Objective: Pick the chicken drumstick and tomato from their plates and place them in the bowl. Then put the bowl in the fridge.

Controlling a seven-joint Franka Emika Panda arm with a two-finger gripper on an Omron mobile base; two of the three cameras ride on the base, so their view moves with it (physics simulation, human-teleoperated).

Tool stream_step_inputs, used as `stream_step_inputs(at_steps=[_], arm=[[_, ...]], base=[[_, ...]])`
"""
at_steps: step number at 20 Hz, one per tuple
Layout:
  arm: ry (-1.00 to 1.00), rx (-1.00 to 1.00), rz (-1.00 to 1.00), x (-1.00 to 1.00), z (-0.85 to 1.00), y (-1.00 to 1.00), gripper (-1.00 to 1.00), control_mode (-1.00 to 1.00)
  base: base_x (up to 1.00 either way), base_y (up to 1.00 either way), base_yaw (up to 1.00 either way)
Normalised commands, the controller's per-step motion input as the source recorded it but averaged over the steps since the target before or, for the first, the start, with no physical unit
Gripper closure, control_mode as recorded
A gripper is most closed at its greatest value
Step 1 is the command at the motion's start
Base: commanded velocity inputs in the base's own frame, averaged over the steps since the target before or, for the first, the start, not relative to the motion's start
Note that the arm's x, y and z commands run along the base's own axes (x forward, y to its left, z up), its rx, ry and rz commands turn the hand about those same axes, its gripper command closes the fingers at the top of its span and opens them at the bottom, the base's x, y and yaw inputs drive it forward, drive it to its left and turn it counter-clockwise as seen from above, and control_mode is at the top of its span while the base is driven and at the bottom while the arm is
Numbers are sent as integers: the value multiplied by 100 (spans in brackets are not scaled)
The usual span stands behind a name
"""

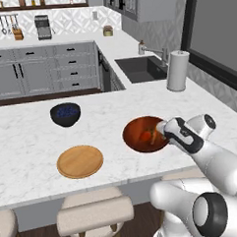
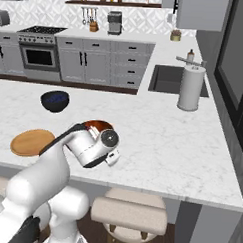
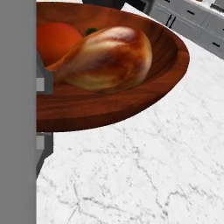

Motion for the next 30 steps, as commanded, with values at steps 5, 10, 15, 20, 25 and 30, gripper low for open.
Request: stream_step_inputs(at_steps=[5,10,15,20,25,30], arm=[[0,24,-7,-20,69,0,100,-100],[0,8,-30,-38,60,0,100,-100],[0,7,-31,-54,52,0,100,-100],[-1,3,-34,-64,52,0,100,-100],[-4,4,-29,-76,52,0,100,-100],[-15,0,-1,-95,72,2,100,-100]], base=[[0,0,0],[0,0,0],[0,0,0],[0,0,0],[0,0,0],[0,0,0]])
